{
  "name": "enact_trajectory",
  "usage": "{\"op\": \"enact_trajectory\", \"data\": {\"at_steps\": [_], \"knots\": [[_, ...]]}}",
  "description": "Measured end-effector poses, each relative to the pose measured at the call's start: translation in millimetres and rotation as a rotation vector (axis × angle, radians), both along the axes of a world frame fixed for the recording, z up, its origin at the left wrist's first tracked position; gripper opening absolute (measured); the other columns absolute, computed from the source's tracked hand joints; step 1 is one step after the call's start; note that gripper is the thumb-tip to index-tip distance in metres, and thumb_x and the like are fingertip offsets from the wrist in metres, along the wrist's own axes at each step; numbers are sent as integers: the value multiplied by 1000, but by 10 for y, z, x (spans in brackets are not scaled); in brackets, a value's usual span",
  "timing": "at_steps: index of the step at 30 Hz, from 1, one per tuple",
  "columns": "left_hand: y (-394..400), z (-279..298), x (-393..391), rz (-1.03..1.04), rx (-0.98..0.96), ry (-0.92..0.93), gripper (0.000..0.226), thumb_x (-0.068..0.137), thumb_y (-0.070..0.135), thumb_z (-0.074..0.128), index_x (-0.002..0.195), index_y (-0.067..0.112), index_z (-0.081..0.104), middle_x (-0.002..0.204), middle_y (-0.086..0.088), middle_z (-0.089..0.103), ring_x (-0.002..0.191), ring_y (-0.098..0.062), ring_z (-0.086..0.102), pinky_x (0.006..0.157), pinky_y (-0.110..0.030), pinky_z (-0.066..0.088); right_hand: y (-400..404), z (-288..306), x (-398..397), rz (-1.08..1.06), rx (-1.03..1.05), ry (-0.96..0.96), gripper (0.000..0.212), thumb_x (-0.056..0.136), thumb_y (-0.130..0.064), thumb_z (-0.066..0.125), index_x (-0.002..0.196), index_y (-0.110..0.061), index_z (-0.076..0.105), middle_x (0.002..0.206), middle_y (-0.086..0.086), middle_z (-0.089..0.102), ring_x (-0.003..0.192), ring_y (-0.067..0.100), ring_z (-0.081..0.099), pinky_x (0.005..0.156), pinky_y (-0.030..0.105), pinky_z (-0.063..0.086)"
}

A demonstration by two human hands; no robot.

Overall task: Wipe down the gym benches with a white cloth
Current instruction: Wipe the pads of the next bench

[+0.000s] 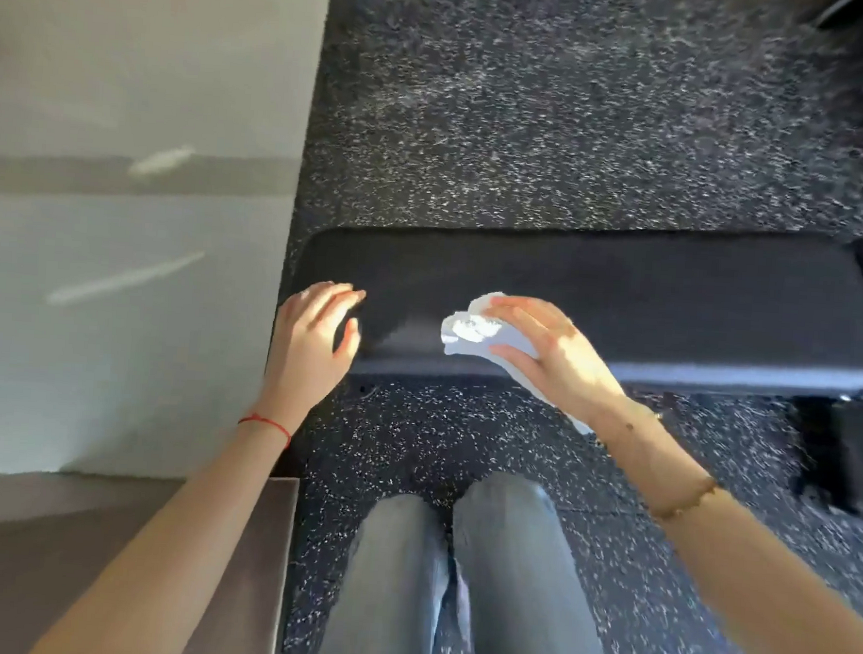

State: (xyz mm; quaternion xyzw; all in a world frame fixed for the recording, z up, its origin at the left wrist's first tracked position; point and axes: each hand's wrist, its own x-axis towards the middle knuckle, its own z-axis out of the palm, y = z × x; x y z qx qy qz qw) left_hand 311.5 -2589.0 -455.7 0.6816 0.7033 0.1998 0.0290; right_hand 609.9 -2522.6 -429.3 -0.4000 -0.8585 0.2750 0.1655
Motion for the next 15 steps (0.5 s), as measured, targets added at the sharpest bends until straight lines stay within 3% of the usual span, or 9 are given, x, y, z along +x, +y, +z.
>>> {"op": "enact_trajectory", "data": {"at_steps": [6,9,11,15], "knots": [[11,-919,-269,34,121,39,37,97,24,48,130,16,62,138,-4,59,134,-25,48,114,-48,34,50,-1098,-364,157,163,-52,40,99,-31,58,137,-17,57,143,0,54,134,26,48,102,55,43],[0,-1207,-344,43,178,52,39,99,30,44,133,19,60,141,-2,56,137,-23,45,116,-46,31,-22,-1457,-393,287,278,-96,48,98,-38,55,137,-10,57,147,7,51,141,33,41,113,56,34],[-13,-1346,-371,41,187,47,40,100,32,41,134,19,59,143,-2,55,138,-21,43,117,-45,29,-27,-1589,-398,341,406,-147,55,96,-41,51,141,-9,53,151,7,46,145,35,34,118,55,27],[25,-1536,-406,61,239,24,41,101,30,37,133,19,60,141,-2,56,137,-19,44,117,-44,30,32,-1751,-547,359,732,-193,57,101,-44,44,147,-11,45,155,6,40,144,37,34,118,53,28]]}}
